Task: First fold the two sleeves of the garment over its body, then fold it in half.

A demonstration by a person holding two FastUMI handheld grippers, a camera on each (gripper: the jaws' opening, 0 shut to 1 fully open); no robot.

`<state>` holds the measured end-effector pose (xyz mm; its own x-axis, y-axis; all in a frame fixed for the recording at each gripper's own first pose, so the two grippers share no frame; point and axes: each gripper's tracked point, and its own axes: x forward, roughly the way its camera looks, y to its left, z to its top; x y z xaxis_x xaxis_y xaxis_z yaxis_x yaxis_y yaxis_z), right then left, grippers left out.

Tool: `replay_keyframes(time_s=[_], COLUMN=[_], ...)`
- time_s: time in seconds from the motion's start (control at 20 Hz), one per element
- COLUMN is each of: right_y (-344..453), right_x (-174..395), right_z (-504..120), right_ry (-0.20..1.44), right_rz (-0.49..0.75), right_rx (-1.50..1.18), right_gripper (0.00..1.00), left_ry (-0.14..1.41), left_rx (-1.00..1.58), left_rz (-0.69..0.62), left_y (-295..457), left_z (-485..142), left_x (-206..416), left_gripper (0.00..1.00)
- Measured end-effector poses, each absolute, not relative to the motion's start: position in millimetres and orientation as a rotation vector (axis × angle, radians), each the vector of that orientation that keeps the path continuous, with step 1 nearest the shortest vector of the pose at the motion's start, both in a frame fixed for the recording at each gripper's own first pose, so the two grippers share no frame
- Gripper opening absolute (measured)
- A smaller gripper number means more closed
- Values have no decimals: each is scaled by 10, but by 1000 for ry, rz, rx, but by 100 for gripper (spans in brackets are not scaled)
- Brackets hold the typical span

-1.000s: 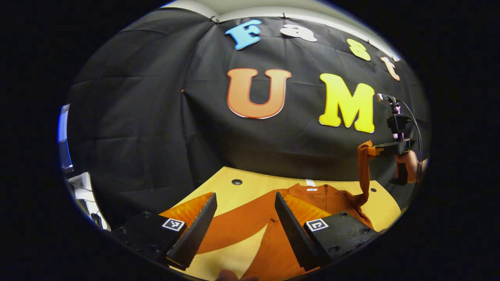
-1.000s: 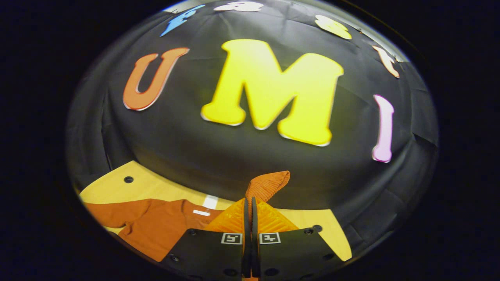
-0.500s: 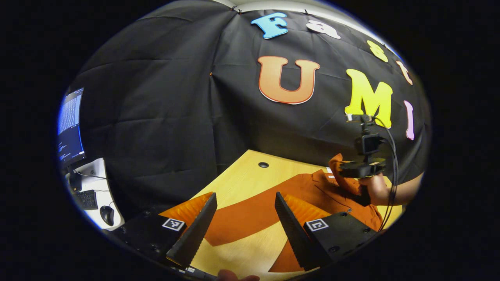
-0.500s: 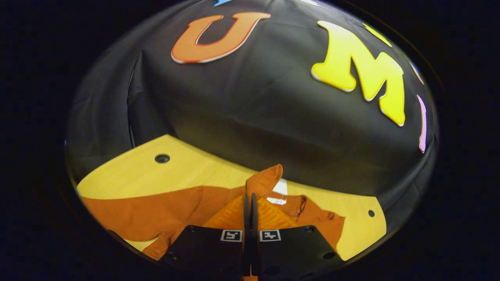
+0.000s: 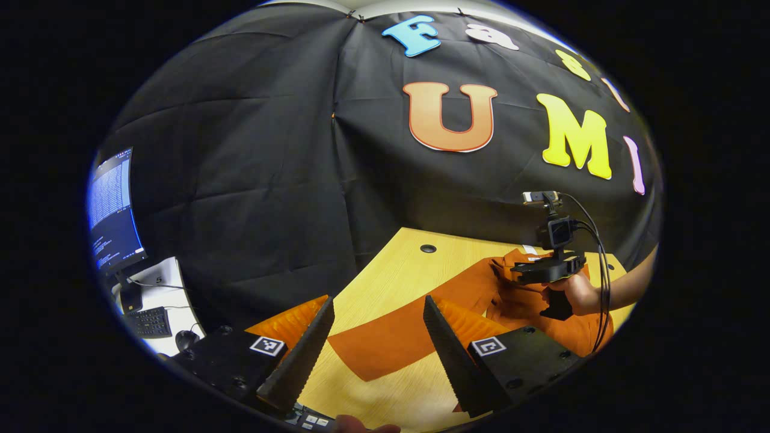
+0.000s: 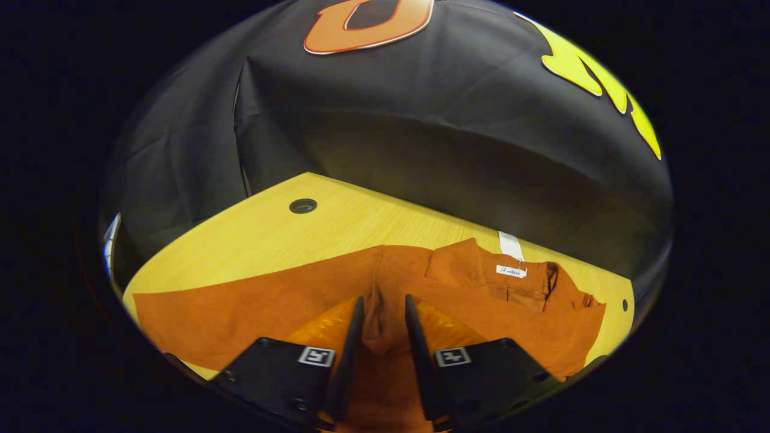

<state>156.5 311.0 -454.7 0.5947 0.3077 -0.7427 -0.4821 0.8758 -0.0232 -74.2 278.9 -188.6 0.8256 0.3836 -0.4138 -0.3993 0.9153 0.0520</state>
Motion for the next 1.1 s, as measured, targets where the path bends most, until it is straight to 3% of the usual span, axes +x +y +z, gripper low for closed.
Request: replay_keyframes(time_s=[0.05,0.1,0.15,0.2,0.35,0.65,0.9,1.1], right_y=[3096,3069,3046,2996,2844,2270,1460,694], right_x=[1537,1510,1486,1453,1338,1039,725,585], right_z=[-4485,-4401,-4334,-4234,-3845,-2913,-2527,-2420], right_ry=[813,807,797,787,745,646,640,670], right_rz=[467,471,476,481,504,563,468,302], right_rx=[-211,-197,-187,-188,-175,-180,-187,-149], right_gripper=[69,76,94,98,100,98,99,98], left_ry=[432,435,433,436,462,627,702,722], left_rx=[-45,-49,-49,-49,-81,-141,-179,-174], left_rz=[425,433,443,453,450,565,629,670], left_y=[2816,2835,2864,2887,2883,3115,3144,3137], left_z=[-1932,-1962,-1997,-2053,-2323,-3183,-3592,-3728], left_x=[-723,-706,-697,-680,-659,-906,-894,-838], left_gripper=[97,97,97,97,97,97,97,98])
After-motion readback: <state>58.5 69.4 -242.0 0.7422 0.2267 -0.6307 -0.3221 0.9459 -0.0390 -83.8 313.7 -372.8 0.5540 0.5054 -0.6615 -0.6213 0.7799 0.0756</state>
